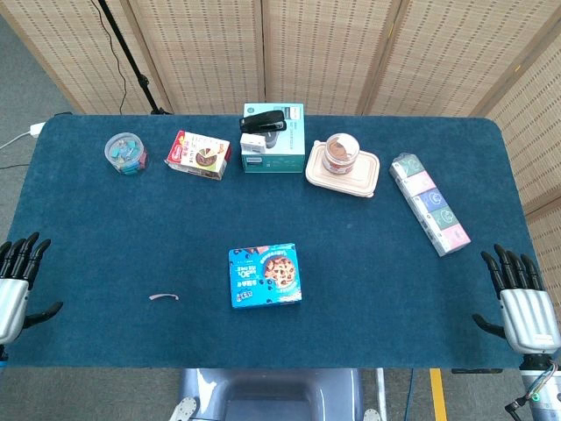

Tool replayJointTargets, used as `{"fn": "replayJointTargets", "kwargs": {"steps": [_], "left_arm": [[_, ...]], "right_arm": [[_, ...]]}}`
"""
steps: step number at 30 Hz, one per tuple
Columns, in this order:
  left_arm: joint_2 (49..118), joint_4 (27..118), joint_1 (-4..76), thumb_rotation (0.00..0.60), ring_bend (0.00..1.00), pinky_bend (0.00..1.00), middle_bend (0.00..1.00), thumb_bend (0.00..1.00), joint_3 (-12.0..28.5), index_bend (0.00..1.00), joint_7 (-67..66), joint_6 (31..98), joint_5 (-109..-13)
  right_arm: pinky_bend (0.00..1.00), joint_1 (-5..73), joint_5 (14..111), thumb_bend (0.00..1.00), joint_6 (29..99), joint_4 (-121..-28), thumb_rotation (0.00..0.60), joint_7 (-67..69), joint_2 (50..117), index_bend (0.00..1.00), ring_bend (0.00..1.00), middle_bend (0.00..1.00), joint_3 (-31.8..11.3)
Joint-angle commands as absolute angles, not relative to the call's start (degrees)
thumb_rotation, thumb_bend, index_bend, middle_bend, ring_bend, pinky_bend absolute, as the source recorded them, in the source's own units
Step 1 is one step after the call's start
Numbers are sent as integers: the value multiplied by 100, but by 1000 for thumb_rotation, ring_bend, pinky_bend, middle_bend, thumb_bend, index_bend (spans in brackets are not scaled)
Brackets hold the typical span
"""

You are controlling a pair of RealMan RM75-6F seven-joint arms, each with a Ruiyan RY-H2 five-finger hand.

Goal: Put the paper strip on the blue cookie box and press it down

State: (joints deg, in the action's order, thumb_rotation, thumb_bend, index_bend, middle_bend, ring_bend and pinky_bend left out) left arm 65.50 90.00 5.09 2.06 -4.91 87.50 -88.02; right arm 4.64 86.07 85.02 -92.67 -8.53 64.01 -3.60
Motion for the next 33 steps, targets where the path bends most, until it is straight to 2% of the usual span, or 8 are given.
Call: {"fn": "replayJointTargets", "kwargs": {"steps": [1, 9, 15, 17, 20, 22, 33], "left_arm": [[6544, 9019, 515, 600, 0, 0, 0, 4, 207, 0, -539, 8713, -8779], [6563, 8996, 621, 600, 0, 0, 0, 6, 122, 8, -528, 8511, -8906], [6951, 8763, 918, 600, 0, 0, 0, 88, 126, 256, -659, 7978, -8831], [7059, 8744, 1001, 600, 0, 0, 0, 142, 116, 305, -751, 7778, -8753], [7232, 8817, 1134, 600, 0, 0, 0, 226, 105, 339, -861, 7438, -8591], [7335, 8859, 1203, 600, 0, 0, 0, 248, 103, 353, -945, 7278, -8500], [7868, 8929, 1366, 600, 0, 0, 0, 274, 162, 398, -1475, 6972, -8059]], "right_arm": [[0, 461, 8639, 0, 8533, -9245, 600, -855, 6408, 0, 0, 0, -364], [0, 474, 8647, 0, 8510, -9243, 600, -851, 6423, 0, 0, 0, -360], [0, 465, 8623, 0, 8460, -9310, 600, -802, 6361, 0, 0, 0, -333], [0, 458, 8643, 0, 8482, -9327, 600, -762, 6331, 0, 0, 0, -334], [0, 461, 8608, 0, 8458, -9358, 600, -673, 6281, 0, 0, 0, -347], [0, 461, 8577, 0, 8437, -9383, 600, -620, 6240, 0, 0, 0, -355], [0, 449, 8517, 0, 8415, -9484, 600, -438, 6107, 0, 0, 0, -379]]}}
